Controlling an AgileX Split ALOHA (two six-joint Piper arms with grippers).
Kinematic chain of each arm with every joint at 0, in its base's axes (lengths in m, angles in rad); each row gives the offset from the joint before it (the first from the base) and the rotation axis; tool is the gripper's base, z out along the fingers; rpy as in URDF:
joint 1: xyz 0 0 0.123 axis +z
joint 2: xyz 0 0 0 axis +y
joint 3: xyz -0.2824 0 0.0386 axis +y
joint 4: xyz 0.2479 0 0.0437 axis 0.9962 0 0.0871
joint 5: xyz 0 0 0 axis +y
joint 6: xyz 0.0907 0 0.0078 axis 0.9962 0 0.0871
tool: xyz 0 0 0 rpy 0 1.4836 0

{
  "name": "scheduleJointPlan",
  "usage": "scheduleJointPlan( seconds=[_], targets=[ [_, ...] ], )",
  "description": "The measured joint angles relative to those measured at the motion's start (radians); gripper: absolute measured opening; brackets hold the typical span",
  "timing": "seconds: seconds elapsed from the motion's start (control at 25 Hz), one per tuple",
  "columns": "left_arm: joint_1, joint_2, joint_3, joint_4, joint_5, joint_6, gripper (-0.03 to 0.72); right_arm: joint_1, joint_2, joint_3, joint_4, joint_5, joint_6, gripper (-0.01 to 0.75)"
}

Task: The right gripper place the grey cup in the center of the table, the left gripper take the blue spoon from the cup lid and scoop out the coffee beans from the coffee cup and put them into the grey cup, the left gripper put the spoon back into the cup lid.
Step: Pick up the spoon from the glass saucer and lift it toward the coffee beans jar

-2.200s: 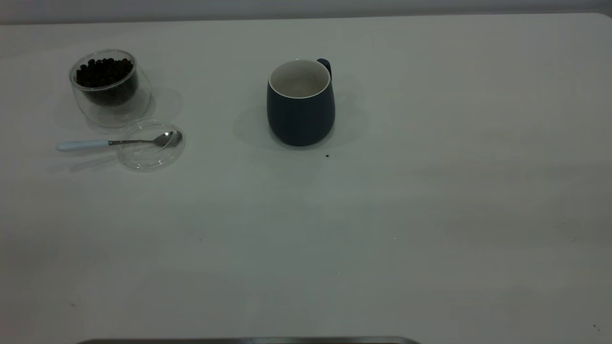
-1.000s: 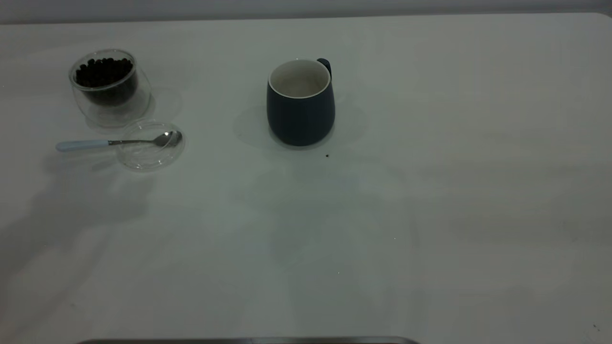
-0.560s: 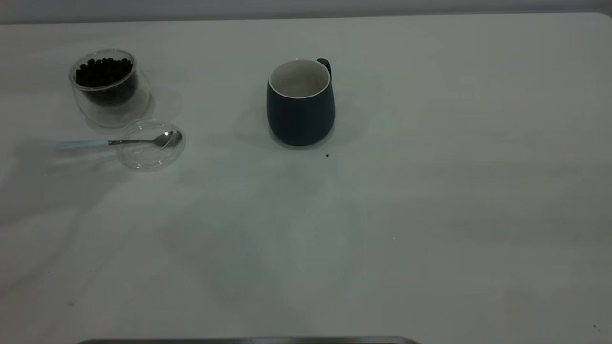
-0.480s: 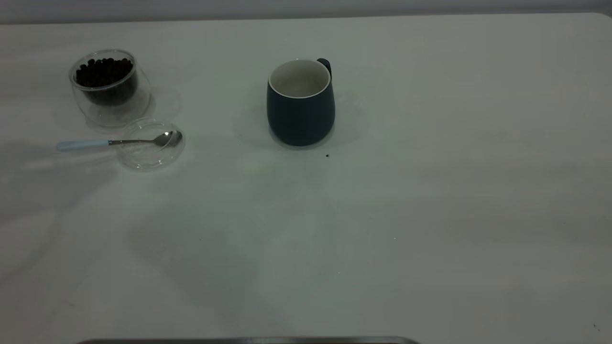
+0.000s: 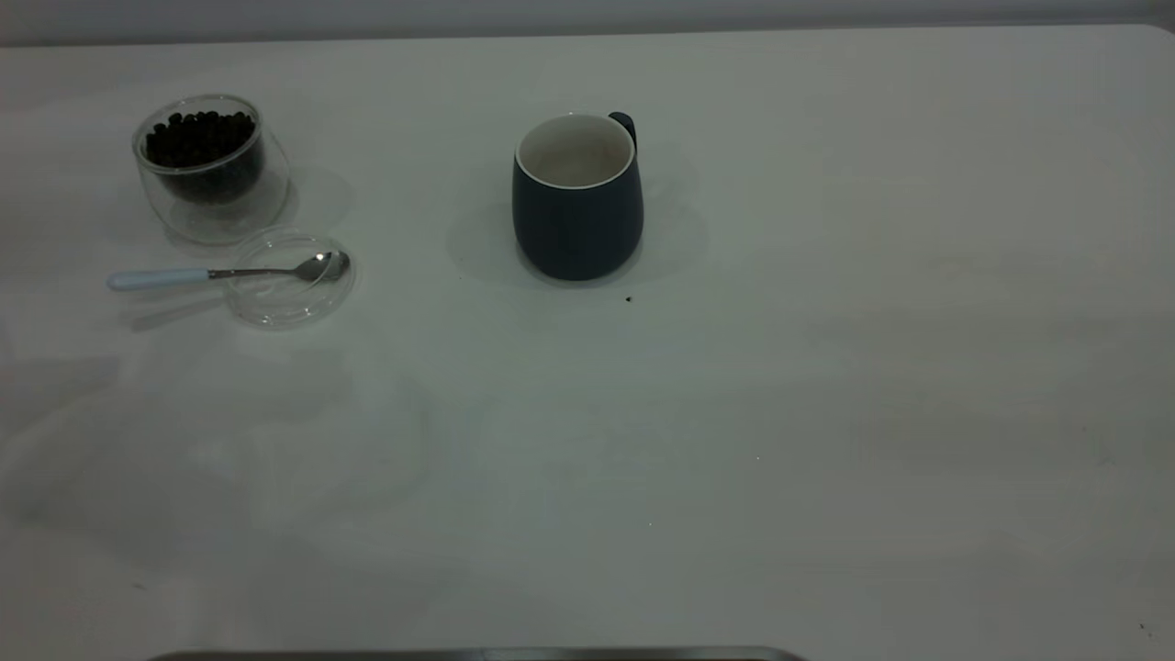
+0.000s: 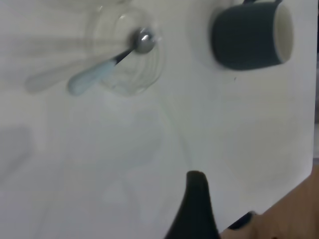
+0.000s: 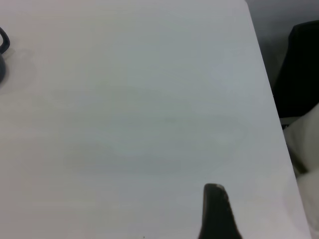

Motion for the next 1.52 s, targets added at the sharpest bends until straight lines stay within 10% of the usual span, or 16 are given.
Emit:
scheduleJointPlan(
  seconds=[0.72,1.52],
  targets=[
    [0.058,0.378,-0.083,-0.208,-0.088,0.282,0.716,0.000,0.000,0.000,0.000,0.000,0.000,0.459],
    [-0.110,0.571,-0.291,-0.321,-0.031,0.257,0.716,0.000,0.000,0.000,0.000,0.001,0.000,0.459]
  ],
)
